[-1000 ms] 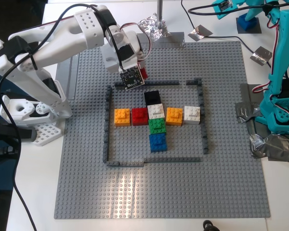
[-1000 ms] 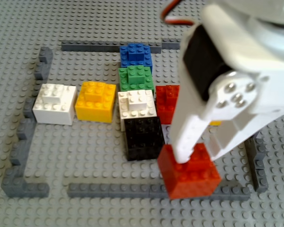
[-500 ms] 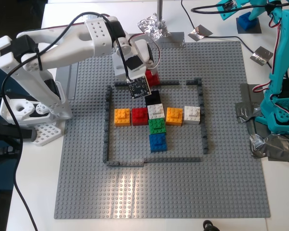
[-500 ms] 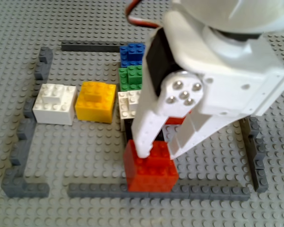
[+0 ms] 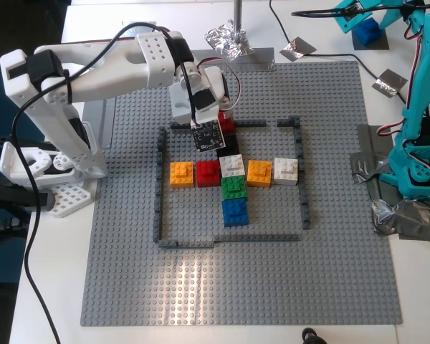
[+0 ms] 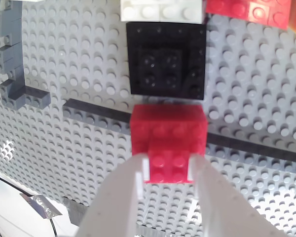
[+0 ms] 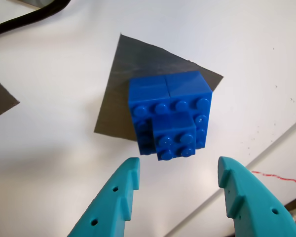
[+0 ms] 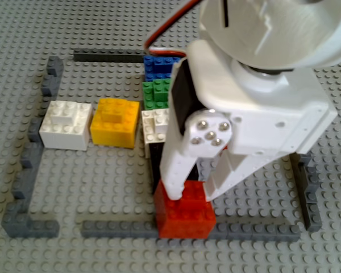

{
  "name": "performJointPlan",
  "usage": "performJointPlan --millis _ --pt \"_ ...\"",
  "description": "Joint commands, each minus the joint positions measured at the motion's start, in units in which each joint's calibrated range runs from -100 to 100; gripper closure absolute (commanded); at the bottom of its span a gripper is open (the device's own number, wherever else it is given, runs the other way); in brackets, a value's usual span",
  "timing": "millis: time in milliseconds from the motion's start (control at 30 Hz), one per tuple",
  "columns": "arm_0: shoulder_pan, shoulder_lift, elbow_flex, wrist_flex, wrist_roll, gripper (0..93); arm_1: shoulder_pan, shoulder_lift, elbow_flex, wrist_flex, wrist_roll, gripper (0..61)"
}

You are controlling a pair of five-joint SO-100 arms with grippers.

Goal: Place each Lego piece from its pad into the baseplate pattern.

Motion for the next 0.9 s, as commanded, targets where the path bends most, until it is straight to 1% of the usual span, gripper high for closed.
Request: performJointPlan --millis 0,400,667,767,800,867 --pt "0.6 -0.9 -1.9 0.3 0.3 74.9 2.3 -1.1 -0.5 0.9 0.1 61.1" --pt "-0.5 0.8 -1.9 0.3 0.3 75.3 8.5 -3.3 0.4 0.9 2.5 61.1" --pt "-1.2 1.0 -1.9 0.3 0.3 75.6 7.1 -3.3 0.7 -0.9 2.4 61.1" --pt "-1.5 1.1 -1.9 0.3 0.3 76.4 6.3 -3.1 0.7 -1.1 2.0 56.9" --pt "-1.5 1.1 -1.9 0.3 0.5 80.4 5.9 -2.9 0.7 -1.3 1.7 53.8" --pt "-1.5 1.1 -1.9 0.3 1.1 82.9 5.5 -2.8 0.7 -1.3 1.6 51.4"
